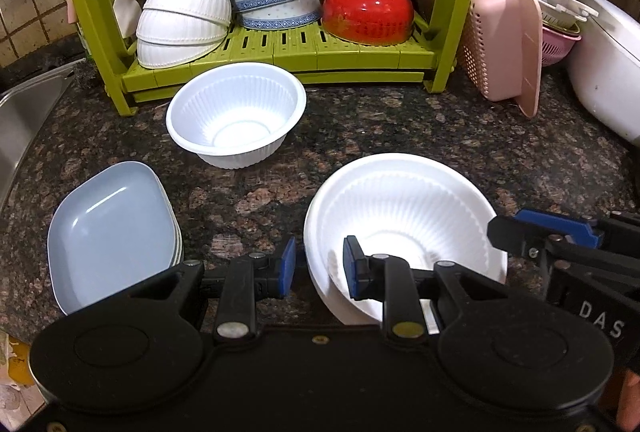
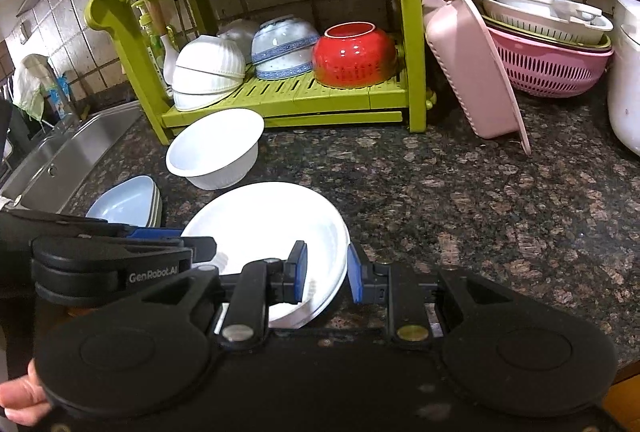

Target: Organize plates and bowls

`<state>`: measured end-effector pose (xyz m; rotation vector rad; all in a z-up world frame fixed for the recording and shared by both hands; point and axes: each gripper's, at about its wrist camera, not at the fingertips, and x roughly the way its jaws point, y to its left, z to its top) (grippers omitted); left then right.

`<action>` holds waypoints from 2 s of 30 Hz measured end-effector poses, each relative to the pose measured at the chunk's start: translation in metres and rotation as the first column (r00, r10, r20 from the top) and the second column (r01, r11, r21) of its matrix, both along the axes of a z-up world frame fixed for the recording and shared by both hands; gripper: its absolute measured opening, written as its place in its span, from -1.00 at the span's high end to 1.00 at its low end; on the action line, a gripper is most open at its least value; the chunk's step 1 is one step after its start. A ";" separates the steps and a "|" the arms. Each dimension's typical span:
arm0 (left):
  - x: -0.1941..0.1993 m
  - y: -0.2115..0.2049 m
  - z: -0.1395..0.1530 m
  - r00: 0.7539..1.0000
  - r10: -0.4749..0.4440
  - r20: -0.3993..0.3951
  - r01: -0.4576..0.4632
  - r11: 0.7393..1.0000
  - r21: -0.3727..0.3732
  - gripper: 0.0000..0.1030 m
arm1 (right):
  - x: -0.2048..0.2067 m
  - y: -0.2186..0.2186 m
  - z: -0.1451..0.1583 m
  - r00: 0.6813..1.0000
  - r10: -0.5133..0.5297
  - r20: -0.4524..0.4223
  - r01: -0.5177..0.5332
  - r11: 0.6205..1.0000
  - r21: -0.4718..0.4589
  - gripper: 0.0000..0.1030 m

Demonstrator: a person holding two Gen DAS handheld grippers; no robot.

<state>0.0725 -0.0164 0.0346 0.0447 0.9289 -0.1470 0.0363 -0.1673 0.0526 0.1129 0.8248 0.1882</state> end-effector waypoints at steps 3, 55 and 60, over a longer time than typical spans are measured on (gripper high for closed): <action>0.001 0.000 -0.001 1.000 -0.005 -0.001 0.005 1.000 0.003 0.34 | 0.001 -0.001 0.000 1.000 -0.005 0.001 0.005 1.000 0.006 0.51; 0.026 0.076 0.040 0.961 0.236 0.141 -0.229 0.971 -0.065 -0.19 | 0.030 0.005 0.019 0.976 -0.183 0.120 0.166 0.977 0.136 -0.32; 0.044 0.087 0.041 0.959 0.261 0.111 -0.252 0.964 -0.088 -0.18 | 0.041 0.023 0.024 0.983 -0.129 0.128 0.111 0.984 0.136 -0.31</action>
